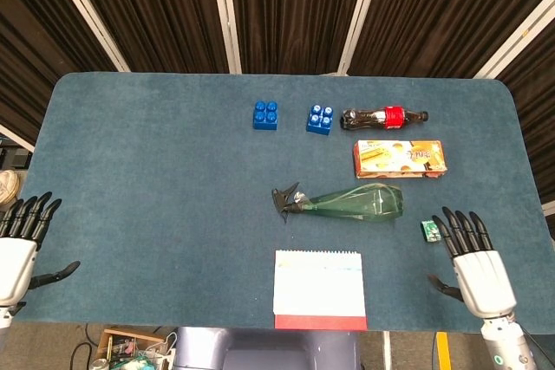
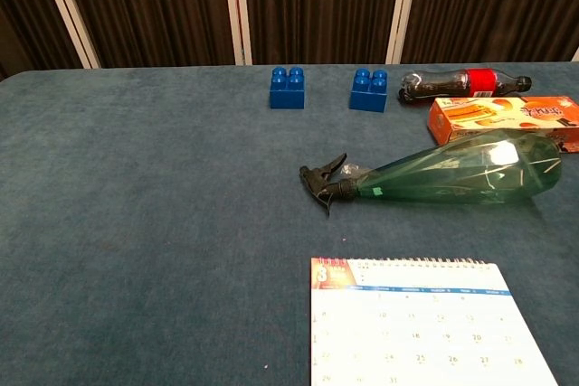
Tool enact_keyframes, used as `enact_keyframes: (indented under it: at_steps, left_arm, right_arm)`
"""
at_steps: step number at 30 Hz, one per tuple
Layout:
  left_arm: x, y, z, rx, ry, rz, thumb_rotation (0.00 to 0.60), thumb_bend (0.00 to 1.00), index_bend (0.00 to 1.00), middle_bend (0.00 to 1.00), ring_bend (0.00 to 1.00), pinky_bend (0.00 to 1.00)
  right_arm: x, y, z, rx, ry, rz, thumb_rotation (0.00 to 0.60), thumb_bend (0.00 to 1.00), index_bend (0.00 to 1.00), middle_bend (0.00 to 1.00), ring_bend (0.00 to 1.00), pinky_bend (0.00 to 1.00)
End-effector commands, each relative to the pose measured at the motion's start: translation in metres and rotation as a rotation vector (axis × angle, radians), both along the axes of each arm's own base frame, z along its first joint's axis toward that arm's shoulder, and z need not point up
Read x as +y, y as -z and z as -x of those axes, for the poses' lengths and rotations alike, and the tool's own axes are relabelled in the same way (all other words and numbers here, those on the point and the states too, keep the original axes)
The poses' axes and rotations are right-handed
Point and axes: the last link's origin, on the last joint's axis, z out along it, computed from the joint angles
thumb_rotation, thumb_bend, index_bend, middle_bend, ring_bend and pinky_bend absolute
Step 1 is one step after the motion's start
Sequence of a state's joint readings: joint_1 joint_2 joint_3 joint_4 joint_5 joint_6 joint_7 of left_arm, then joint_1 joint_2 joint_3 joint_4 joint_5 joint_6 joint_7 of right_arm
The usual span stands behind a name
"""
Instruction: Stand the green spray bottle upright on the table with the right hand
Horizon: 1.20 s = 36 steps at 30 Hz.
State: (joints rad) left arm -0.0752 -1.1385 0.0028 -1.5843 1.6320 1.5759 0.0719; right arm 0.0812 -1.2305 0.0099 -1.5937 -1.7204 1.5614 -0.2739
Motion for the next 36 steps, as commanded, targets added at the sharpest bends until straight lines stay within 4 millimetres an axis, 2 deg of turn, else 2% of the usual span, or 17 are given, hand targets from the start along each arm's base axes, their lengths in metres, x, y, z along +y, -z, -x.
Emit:
enact_keyframes:
  at_steps: [1,8,12,17,26,36]
  left_arm:
    - [-0.001,-0.001,0.001,-0.003,-0.008,0.016,0.600,0.04,0.00,0.00,0.00,0.03]
    - [-0.003,-0.001,-0.001,0.002,0.006,0.033,0.600,0.04,0.00,0.00,0.00,0.03]
    - [-0.003,-0.002,0.002,0.001,-0.007,0.036,0.600,0.04,0.00,0.00,0.00,0.03]
    - [0.000,-0.002,0.004,0.005,-0.021,0.037,0.600,0.04,0.00,0.00,0.00,0.03]
    - [0.006,0.000,0.009,0.010,-0.064,0.048,0.600,0.04,0.00,0.00,0.00,0.03]
    - [0.016,0.005,0.014,0.032,-0.116,0.048,0.600,0.04,0.00,0.00,0.00,0.03]
  right_arm:
    - [-0.016,0.018,-0.026,0.175,-0.099,0.072,0.600,0.11,0.08,0.00,0.00,0.00]
    - [-0.040,0.062,-0.065,0.379,-0.176,-0.004,0.600,0.12,0.15,0.00,0.00,0.00]
    - [-0.052,0.090,-0.078,0.466,-0.217,-0.076,0.600,0.13,0.17,0.00,0.00,0.00]
    - [-0.064,0.111,-0.092,0.480,-0.229,-0.117,0.600,0.13,0.17,0.00,0.00,0.00]
    - [-0.094,0.136,-0.117,0.537,-0.253,-0.186,0.600,0.13,0.17,0.00,0.00,0.00]
    - [-0.127,0.152,-0.138,0.596,-0.302,-0.201,0.600,0.13,0.19,0.00,0.00,0.00]
